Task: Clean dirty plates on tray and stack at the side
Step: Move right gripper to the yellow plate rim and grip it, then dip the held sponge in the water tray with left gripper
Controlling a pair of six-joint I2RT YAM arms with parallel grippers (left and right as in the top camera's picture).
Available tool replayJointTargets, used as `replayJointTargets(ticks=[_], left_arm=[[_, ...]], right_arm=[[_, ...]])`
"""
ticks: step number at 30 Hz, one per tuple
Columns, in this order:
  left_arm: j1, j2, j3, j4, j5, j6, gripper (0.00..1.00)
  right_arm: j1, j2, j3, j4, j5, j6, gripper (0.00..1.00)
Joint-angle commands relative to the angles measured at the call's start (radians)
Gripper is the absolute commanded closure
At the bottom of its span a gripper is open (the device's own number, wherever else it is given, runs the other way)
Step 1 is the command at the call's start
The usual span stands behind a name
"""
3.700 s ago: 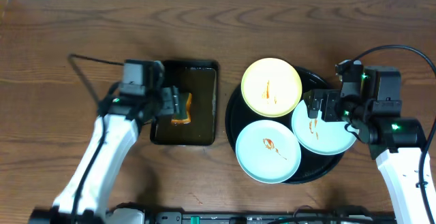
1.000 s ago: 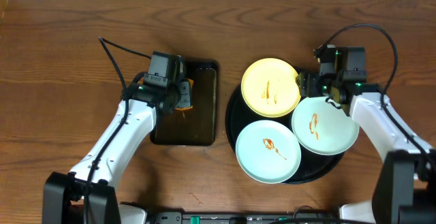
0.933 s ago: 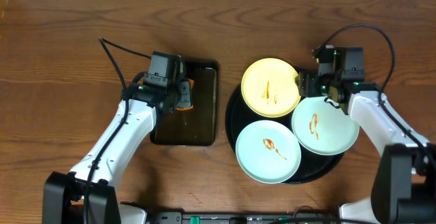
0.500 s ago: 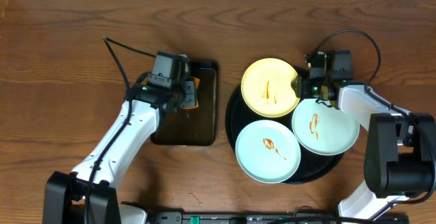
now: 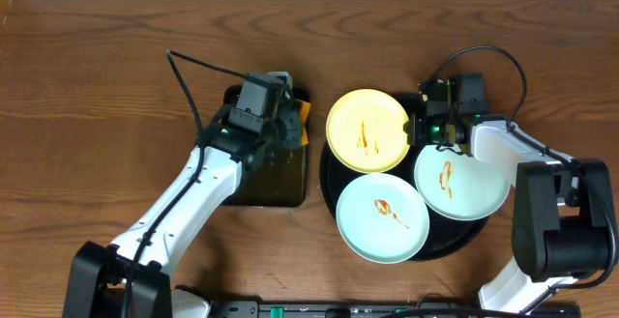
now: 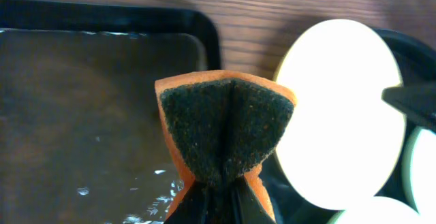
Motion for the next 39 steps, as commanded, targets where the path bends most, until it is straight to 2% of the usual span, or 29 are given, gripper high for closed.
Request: replayJointTargets(ticks=[1, 4, 11, 14, 33, 37, 39], left_arm=[[-0.007, -0.013, 0.055, -0.029, 0.044, -0.042, 0.93], [-0.007, -0.012, 0.127, -0.087, 0.034, -0.019, 0.93], [-0.004, -0.012, 0.18, -0.116, -0.222, -0.004, 0.93], [-0.004, -0.012, 0.18, -0.093, -0.276, 0.008, 0.92], [-0.005, -0.016, 0.179, -0.084, -0.282, 0.013, 0.93], [-0.005, -0.011, 0.175, -0.132, -0.282, 0.009, 0.93], [-0.005, 0.024, 0.114, -0.188, -0.265, -0.04, 0.93]], right_arm=[[0.016, 0.015, 0.012, -0.021, -0.008, 0.013, 0.99], [0.018, 0.015, 0.012, -0.024, -0.008, 0.013, 0.99], [0.018, 0.015, 0.012, -0.024, -0.008, 0.013, 0.99], [0.018, 0.015, 0.012, -0.024, -0.008, 0.013, 0.99], [0.018, 0.015, 0.012, -0.02, -0.007, 0.013, 0.99], [0.018, 0.015, 0.012, -0.021, -0.007, 0.013, 0.99], [0.018, 0.015, 0.012, -0.021, -0.007, 0.013, 0.99]])
